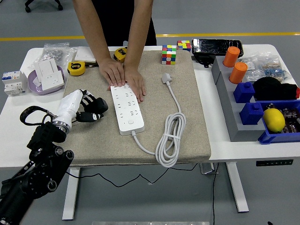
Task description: Pick up the plug,place it near the board,insert it into the board,press the button
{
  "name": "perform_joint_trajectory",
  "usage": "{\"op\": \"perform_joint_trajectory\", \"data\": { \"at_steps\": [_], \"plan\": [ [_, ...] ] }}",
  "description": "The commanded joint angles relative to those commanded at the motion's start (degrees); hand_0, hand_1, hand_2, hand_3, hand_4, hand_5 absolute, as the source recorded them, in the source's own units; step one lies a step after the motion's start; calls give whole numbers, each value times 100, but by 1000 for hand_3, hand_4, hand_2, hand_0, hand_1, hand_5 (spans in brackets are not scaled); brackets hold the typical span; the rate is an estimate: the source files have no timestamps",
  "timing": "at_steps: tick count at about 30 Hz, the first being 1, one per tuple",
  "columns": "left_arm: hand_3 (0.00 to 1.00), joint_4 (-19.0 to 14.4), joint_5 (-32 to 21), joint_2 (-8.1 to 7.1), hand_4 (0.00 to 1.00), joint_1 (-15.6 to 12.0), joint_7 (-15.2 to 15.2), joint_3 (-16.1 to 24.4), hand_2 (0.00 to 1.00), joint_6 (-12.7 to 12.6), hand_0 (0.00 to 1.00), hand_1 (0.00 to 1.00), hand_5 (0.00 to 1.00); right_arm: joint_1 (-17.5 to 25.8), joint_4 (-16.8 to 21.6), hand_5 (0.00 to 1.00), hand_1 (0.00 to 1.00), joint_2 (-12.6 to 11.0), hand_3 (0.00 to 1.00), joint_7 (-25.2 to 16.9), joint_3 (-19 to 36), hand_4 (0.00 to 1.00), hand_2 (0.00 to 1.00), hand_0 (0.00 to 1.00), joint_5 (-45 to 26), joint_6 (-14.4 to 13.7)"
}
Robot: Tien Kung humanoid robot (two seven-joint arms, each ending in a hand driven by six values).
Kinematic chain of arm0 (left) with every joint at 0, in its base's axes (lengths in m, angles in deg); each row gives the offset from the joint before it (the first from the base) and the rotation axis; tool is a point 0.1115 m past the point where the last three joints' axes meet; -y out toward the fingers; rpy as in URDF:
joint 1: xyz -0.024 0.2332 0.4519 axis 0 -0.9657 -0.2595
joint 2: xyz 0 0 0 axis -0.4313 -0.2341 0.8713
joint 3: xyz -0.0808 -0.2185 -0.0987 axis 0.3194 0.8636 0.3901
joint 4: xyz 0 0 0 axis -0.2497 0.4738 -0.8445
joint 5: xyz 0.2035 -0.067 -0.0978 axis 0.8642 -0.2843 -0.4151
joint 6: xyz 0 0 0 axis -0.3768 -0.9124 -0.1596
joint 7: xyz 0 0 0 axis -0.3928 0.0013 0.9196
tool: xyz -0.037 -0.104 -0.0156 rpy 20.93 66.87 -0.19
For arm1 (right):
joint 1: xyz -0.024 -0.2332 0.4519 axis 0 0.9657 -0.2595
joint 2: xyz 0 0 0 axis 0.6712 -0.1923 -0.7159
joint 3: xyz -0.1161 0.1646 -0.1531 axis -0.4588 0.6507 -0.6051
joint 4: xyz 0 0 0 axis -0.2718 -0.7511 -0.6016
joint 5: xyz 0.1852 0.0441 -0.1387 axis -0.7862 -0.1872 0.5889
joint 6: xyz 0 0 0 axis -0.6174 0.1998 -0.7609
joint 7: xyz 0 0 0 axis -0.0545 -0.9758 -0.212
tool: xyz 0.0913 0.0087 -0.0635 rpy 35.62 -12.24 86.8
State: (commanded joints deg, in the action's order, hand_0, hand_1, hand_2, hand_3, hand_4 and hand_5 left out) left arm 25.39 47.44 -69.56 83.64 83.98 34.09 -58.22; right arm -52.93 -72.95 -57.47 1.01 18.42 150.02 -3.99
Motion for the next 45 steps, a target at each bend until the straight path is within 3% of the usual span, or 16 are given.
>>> {"op": "perform_joint_trajectory", "data": {
  "at_steps": [11,20,45],
  "plan": [
    [364,-129,-185,-286,580,383,-5,-708,277,1,513,379,32,-6,0,986,780,-6,788,4,-19,998,766,845,-11,-1],
    [366,151,-236,-404,575,741,5,-1319,279,29,509,382,24,-33,0,985,780,-11,788,1,-40,998,766,845,-37,-4],
    [376,428,-109,-435,581,852,29,-1438,285,50,511,388,14,-55,0,984,780,-20,788,-1,-27,998,766,842,-40,-6]
  ]
}}
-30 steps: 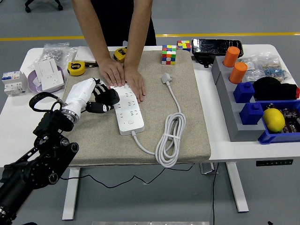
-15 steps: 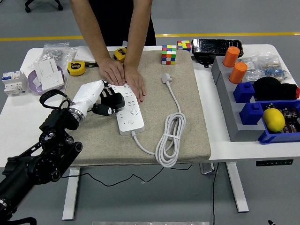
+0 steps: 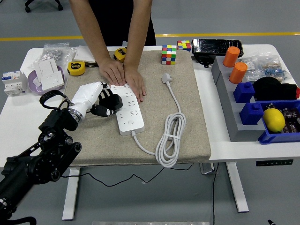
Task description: Pick up the plug,place it near the board,insert it into the board,press the button
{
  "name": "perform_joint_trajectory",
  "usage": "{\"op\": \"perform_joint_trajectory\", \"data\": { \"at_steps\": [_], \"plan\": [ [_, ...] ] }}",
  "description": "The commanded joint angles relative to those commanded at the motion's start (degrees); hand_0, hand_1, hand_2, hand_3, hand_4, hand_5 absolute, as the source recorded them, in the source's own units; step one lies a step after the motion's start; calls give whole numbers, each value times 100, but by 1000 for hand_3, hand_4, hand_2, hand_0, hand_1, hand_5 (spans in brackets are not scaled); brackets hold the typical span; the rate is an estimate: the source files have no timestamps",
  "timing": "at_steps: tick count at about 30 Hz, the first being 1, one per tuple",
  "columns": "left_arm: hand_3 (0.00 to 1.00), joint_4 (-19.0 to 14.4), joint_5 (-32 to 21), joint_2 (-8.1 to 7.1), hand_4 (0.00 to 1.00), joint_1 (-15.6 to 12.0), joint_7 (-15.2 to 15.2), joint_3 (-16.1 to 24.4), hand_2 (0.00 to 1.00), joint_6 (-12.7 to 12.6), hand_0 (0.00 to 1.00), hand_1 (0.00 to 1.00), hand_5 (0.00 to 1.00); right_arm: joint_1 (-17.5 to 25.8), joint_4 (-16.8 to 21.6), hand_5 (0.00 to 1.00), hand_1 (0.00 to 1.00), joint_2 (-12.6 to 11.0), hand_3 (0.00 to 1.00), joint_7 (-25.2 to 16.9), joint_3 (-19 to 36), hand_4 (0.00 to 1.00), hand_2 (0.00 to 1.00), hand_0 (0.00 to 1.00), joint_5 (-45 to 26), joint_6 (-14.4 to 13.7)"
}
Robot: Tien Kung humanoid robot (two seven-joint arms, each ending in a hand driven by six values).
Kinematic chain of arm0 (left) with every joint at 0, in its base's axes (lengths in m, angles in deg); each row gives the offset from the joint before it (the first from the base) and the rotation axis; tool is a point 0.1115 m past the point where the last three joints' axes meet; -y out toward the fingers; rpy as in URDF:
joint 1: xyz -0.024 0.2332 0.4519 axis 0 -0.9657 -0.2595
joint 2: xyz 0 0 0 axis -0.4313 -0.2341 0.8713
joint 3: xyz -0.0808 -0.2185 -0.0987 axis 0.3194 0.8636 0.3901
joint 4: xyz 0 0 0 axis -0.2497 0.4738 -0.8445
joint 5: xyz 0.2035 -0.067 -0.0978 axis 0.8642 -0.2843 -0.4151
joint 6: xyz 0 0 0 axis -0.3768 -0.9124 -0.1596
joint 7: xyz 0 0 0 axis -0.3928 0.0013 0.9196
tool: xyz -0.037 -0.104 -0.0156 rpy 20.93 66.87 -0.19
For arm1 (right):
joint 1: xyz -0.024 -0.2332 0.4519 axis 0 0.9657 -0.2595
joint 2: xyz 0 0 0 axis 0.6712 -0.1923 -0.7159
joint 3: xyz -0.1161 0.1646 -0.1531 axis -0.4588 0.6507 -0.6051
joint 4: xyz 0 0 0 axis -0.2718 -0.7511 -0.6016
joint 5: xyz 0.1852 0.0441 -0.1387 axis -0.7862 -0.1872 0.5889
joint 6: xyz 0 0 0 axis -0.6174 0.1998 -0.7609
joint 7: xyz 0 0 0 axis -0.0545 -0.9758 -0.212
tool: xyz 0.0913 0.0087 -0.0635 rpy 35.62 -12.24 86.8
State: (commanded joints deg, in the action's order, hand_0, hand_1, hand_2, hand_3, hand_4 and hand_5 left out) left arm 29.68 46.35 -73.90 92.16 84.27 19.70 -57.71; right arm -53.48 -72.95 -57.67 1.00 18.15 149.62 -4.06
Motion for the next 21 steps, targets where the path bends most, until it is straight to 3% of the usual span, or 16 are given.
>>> {"op": "perform_joint_trajectory", "data": {
  "at_steps": [21],
  "plan": [
    [383,6,62,-48,590,51,-12,-106,287,62,510,391,6,0,0,982,780,-8,788,1,-1,998,766,839,8,4]
  ]
}}
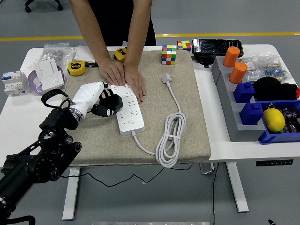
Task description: Pick up the plug,place it near the board,insert it into the board,press the button
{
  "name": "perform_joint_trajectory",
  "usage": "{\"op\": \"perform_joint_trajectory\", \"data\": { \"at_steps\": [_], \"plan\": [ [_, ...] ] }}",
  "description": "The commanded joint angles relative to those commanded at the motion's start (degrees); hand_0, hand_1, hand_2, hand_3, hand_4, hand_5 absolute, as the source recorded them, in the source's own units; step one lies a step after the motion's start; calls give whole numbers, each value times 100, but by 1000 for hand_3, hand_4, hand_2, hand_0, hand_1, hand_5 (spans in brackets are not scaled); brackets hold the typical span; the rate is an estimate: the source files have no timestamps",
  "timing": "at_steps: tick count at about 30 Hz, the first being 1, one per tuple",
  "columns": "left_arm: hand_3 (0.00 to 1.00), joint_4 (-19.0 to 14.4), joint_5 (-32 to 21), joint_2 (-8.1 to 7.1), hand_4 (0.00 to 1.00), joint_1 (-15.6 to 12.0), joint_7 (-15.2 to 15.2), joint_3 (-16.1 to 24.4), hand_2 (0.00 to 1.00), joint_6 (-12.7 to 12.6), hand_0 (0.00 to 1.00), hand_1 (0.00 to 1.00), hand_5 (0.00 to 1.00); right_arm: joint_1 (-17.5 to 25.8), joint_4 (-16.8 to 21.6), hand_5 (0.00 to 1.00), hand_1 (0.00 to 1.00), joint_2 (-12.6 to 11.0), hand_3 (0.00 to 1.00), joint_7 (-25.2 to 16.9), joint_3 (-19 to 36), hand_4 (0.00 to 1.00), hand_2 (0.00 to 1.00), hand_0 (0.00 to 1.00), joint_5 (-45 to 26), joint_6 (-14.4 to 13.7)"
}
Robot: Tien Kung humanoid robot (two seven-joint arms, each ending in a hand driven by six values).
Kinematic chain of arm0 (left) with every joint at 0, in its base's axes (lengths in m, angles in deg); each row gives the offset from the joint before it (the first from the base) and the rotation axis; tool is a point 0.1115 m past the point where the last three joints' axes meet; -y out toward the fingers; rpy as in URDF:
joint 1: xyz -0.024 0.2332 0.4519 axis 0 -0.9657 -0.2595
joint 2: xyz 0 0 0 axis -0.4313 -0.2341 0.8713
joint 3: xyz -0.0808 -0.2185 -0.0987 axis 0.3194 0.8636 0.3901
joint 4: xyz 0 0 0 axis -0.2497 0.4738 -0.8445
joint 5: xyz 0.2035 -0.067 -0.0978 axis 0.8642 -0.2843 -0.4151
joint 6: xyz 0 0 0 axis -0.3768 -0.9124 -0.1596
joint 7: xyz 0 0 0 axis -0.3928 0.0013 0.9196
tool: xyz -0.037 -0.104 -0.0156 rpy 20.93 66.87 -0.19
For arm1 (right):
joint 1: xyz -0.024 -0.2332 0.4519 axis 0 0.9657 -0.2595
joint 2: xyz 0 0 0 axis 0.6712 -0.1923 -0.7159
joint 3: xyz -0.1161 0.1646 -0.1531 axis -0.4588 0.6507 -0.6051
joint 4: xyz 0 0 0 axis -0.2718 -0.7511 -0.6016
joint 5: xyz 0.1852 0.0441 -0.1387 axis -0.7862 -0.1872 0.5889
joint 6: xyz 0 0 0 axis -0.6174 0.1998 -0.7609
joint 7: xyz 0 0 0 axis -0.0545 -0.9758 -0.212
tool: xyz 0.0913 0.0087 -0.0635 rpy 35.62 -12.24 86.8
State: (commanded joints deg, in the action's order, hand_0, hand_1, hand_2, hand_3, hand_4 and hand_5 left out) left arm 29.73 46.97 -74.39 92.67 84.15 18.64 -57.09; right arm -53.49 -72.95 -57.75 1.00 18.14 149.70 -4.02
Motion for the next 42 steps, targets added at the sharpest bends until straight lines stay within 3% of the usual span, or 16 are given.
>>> {"op": "perform_joint_trajectory", "data": {
  "at_steps": [42],
  "plan": [
    [382,42,165,-24,597,156,-85,-167,289,222,528,395,7,-14,0,980,778,-6,788,3,-5,998,766,839,-33,-7]
  ]
}}
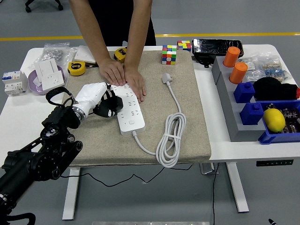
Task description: Pick up the plug,place it near the board,insert it into the board,press the button
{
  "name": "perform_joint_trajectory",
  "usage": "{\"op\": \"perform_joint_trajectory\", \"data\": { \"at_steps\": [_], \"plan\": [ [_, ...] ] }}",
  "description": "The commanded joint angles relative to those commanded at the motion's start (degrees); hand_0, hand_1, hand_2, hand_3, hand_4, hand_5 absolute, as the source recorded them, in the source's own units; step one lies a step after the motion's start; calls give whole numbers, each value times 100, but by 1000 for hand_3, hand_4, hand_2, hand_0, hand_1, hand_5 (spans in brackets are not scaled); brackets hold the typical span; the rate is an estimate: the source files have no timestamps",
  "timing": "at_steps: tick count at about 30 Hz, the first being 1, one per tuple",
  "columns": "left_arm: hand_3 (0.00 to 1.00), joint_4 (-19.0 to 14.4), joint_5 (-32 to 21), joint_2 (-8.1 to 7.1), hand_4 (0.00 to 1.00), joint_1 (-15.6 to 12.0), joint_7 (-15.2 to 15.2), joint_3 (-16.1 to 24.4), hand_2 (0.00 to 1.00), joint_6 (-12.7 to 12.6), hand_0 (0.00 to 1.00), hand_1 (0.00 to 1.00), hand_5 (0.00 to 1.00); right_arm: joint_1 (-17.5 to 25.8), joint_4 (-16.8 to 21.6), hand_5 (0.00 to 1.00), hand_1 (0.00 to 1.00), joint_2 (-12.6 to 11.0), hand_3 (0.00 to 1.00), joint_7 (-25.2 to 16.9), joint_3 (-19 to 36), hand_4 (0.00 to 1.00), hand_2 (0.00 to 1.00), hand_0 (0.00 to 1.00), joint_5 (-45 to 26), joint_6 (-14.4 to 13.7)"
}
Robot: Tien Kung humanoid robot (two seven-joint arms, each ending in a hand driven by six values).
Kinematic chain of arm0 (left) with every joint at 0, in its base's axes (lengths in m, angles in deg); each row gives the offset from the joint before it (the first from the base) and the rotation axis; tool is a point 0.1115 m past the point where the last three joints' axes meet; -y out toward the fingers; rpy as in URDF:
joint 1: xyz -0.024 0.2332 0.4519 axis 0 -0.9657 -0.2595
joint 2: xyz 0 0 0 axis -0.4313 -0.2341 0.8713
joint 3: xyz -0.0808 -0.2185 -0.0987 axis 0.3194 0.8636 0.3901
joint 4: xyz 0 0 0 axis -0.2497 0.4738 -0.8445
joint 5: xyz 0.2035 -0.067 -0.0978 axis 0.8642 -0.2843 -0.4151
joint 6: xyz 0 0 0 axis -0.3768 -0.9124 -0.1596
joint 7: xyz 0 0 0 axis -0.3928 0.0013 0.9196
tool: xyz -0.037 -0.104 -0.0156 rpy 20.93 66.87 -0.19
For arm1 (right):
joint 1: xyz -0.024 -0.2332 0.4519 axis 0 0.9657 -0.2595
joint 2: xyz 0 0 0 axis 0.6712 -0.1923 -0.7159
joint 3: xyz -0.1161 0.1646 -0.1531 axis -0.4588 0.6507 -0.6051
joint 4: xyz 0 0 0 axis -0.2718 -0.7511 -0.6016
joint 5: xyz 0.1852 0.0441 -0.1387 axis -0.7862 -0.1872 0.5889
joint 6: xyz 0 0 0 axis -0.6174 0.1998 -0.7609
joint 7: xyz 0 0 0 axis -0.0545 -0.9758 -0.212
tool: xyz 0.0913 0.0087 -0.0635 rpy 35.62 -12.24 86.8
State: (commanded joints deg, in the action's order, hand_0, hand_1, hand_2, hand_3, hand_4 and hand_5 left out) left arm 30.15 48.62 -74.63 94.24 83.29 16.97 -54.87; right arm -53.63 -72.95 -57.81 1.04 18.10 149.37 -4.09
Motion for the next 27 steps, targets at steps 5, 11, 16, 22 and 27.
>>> {"op": "perform_joint_trajectory", "data": {
  "at_steps": [5,11,16,22,27],
  "plan": [
    [382,-25,42,-35,597,25,-26,-1,289,45,528,395,7,-5,0,980,778,0,788,2,10,998,766,839,1,-2],
    [384,-70,23,-59,581,33,-65,4,296,195,538,407,2,-9,0,980,779,4,788,-4,1,998,766,840,-12,-4],
    [379,-190,-18,-97,557,34,-119,-5,304,345,555,420,2,-4,0,980,779,5,788,-3,7,998,766,839,-9,-5],
    [369,-252,63,-109,546,53,-151,15,309,416,572,427,2,3,0,980,779,1,787,4,13,998,766,839,7,-3],
    [373,-235,139,-124,548,102,-167,-1,314,462,576,435,2,-7,0,980,779,1,788,-1,6,998,766,839,7,-2]
  ]
}}
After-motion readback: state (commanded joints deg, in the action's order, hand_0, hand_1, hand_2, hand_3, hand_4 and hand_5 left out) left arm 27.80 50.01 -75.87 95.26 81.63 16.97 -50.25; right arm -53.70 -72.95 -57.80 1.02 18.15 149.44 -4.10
